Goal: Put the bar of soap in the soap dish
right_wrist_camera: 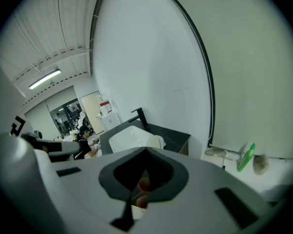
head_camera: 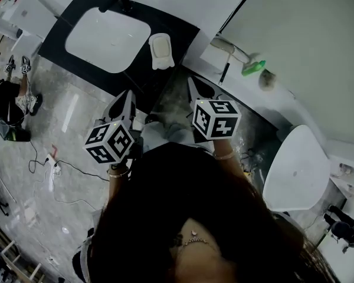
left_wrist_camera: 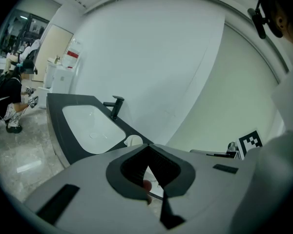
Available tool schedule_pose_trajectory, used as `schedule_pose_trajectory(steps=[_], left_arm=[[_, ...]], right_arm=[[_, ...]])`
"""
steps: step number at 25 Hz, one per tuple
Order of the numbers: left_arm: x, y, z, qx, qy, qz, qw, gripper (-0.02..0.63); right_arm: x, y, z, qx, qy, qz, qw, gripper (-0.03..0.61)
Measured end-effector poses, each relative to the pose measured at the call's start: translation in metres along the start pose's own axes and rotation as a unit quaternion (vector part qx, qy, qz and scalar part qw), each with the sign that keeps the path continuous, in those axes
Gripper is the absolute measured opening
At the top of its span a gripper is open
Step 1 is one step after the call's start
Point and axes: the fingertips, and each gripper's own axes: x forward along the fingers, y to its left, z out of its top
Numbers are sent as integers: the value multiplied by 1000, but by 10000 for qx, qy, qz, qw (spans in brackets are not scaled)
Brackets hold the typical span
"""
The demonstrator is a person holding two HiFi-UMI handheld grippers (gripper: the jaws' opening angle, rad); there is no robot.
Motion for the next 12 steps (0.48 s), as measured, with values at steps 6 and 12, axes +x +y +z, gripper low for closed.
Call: schedule_pose_trajectory(steps=[6, 12], left_arm=[[-6, -16, -1, -1, -153, -91, 9998, -5], [-16, -21, 5, -68, -529, -106, 9985, -5]], right_arm=[[-11, -6, 2, -46, -89, 31, 9999, 17], [-14, -4, 6, -183, -170, 151, 9996, 17]])
